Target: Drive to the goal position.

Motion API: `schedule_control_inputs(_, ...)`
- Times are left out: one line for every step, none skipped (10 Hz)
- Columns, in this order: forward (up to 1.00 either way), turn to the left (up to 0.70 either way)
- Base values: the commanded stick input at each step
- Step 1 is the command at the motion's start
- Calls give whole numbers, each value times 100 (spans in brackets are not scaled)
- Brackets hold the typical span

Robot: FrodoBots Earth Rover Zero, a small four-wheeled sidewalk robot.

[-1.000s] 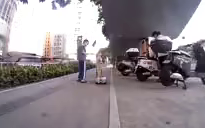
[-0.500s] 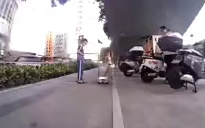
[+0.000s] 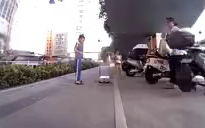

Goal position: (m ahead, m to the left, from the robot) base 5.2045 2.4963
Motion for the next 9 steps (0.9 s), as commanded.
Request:
schedule_control_inputs(45, 0)
schedule_control_inputs(45, 0)
schedule_control_inputs(45, 0)
schedule_control_inputs(45, 0)
schedule_control_inputs(45, 0)
schedule_control_inputs(45, 0)
schedule_control_inputs(45, 0)
schedule_control_inputs(45, 0)
schedule_control_inputs(45, 0)
